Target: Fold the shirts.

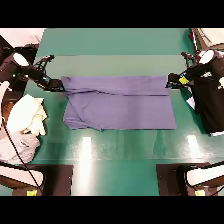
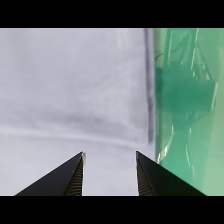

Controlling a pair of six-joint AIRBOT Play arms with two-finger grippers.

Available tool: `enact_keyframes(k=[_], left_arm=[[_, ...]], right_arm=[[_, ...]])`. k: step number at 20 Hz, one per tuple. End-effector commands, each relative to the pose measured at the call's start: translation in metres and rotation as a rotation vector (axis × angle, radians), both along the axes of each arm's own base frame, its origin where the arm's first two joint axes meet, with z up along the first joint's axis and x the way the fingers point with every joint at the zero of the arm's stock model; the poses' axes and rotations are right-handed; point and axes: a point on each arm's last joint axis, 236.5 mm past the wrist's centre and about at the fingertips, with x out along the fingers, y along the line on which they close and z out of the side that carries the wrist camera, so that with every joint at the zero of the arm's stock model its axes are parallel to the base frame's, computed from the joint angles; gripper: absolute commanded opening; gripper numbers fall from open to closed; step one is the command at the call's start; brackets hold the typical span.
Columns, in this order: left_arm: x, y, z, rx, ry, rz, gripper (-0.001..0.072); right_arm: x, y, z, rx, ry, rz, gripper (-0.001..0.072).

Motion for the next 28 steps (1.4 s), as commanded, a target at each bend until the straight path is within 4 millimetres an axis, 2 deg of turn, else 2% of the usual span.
enact_keyframes(k=[1, 3, 4, 5, 7, 9, 11, 13, 17, 22, 28], left_arm=[[-0.037, 0.016, 0.018, -0.041, 0.14, 0.036, 0.0501], [-0.058, 0.024, 0.026, -0.069, 0.14, 0.087, 0.0501], [-0.071, 0.024, 0.024, -0.068, 0.135, 0.107, 0.0501], [-0.085, 0.021, 0.017, -0.067, 0.136, 0.122, 0.0501], [-0.117, 0.001, 0.001, -0.129, 0.157, 0.16, 0.0501], [-0.144, -0.016, -0.019, -0.194, 0.178, 0.231, 0.0501], [-0.164, -0.021, -0.041, -0.202, 0.188, 0.304, 0.0501], [-0.177, -0.025, -0.055, -0.213, 0.213, 0.332, 0.0501], [-0.172, -0.026, -0.064, -0.23, 0.187, 0.386, 0.0501], [-0.161, -0.029, -0.06, -0.266, 0.158, 0.415, 0.05], [-0.165, -0.032, -0.061, -0.27, 0.165, 0.395, 0.0499]], right_arm=[[-0.025, 0.003, 0.027, 0.024, 0.02, 0.082, 0.0378], [-0.043, 0.004, 0.051, 0.056, 0.025, 0.108, 0.0378], [-0.049, 0.002, 0.061, 0.059, 0.018, 0.115, 0.0378], [-0.053, 0.002, 0.069, 0.067, 0.002, 0.115, 0.0378], [-0.056, 0.001, 0.078, 0.061, -0.046, 0.099, 0.0378], [-0.061, 0.001, 0.078, 0.054, -0.078, 0.082, 0.0378], [-0.07, 0.003, 0.072, 0.053, -0.088, 0.07, 0.0378], [-0.079, 0.004, 0.065, 0.056, -0.075, 0.065, 0.0378], [-0.09, 0.006, 0.056, 0.064, -0.041, 0.066, 0.0378], [-0.086, 0.019, 0.062, 0.12, -0.062, 0.062, 0.0378], [-0.083, 0.022, 0.064, 0.136, -0.071, 0.059, 0.0377]])
